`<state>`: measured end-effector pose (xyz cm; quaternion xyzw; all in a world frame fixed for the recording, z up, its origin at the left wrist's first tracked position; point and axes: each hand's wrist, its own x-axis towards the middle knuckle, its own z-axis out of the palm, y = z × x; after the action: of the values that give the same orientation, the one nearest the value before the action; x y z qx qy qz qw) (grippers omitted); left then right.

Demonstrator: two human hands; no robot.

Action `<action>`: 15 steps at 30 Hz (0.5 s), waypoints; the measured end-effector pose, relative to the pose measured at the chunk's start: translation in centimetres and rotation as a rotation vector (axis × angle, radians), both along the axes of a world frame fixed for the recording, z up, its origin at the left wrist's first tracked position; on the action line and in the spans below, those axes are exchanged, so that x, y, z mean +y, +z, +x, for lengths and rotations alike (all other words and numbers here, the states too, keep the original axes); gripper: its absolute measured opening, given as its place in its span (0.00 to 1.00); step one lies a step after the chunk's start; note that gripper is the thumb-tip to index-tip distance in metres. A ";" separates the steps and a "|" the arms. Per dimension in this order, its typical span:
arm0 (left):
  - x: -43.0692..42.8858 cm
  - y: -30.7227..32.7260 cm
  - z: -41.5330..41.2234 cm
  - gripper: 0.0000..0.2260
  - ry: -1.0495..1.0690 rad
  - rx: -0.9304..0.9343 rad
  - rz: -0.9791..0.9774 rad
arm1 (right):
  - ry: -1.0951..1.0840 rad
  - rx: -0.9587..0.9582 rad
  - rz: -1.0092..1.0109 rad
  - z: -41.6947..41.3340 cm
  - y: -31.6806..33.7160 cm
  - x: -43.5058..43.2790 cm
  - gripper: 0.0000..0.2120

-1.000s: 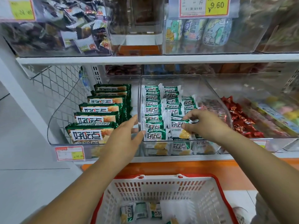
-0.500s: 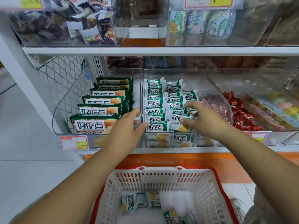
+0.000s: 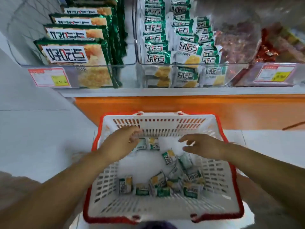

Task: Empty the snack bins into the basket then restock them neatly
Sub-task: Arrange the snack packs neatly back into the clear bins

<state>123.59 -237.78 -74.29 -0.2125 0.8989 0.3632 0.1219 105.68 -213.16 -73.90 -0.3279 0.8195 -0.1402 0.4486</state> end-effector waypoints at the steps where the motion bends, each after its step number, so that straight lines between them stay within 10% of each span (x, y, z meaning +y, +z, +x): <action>1: 0.1 -2.4 0.2 0.14 0.036 -0.045 -0.013 | -0.061 -0.006 0.018 -0.2 -2.4 0.2 0.15; 15: 1.0 -17.9 -2.7 0.30 0.162 -0.187 -0.109 | -0.371 0.239 0.269 4.8 -19.9 -1.2 0.34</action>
<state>120.85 -236.82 -92.22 -0.3235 0.8820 0.3008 0.1638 110.51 -214.32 -93.76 -0.1234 0.9241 -0.0700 0.3549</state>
